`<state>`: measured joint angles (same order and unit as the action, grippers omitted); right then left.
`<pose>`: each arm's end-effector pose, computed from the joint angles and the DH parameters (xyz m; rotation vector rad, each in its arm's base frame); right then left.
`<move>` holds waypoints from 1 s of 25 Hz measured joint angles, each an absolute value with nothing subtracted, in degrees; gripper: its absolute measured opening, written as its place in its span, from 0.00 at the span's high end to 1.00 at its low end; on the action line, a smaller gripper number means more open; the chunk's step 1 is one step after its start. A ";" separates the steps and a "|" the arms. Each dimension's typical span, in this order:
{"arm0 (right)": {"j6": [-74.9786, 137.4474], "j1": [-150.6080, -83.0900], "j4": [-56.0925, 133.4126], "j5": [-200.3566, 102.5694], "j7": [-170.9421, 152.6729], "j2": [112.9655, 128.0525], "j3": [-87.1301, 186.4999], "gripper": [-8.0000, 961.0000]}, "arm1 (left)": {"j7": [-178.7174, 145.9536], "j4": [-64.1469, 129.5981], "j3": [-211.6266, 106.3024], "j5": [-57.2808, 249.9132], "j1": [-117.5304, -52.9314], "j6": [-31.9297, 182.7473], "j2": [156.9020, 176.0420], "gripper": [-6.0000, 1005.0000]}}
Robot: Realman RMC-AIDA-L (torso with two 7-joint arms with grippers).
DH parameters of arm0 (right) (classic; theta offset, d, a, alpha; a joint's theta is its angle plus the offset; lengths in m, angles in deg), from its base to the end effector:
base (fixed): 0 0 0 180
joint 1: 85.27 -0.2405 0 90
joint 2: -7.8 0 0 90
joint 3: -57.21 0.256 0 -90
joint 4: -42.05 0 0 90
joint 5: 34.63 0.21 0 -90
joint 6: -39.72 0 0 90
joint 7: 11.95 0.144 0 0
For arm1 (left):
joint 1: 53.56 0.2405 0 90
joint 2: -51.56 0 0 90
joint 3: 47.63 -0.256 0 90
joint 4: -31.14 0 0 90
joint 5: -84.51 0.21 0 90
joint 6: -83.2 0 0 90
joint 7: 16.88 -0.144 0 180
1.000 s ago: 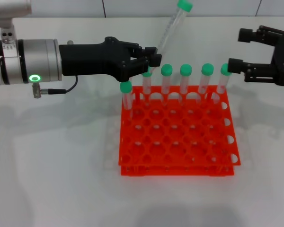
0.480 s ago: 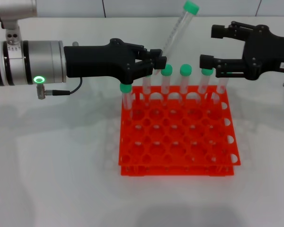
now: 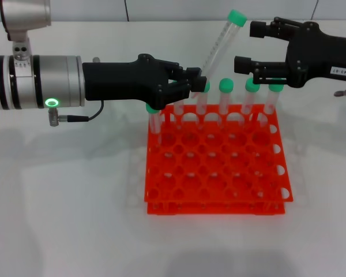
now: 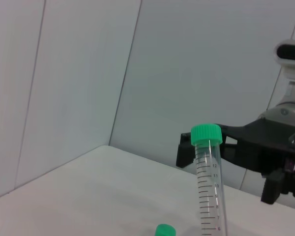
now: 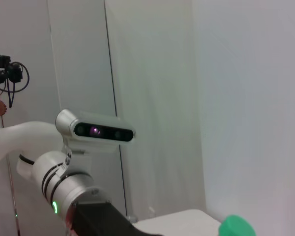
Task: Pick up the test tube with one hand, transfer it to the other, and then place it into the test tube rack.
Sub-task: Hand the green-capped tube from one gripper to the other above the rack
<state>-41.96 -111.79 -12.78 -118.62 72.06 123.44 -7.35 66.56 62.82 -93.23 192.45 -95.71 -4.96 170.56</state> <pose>0.1805 0.3572 0.0385 -2.6393 0.2649 0.9337 -0.1830 0.3671 -0.0231 -2.8642 -0.5376 -0.8570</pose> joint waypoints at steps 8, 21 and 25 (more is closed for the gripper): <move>-41.88 -112.42 -12.61 -116.97 72.08 123.44 -7.48 0.11 | 66.53 62.82 -93.42 192.34 -95.65 -4.87 170.56 0.81; -41.82 -114.17 -10.69 -115.61 72.17 123.48 -8.10 0.12 | 65.09 62.78 -93.57 192.08 -95.24 -5.32 170.65 0.81; -42.08 -114.19 -10.54 -115.15 72.17 123.46 -8.10 0.13 | 64.34 62.69 -94.10 192.02 -95.14 -5.35 170.66 0.81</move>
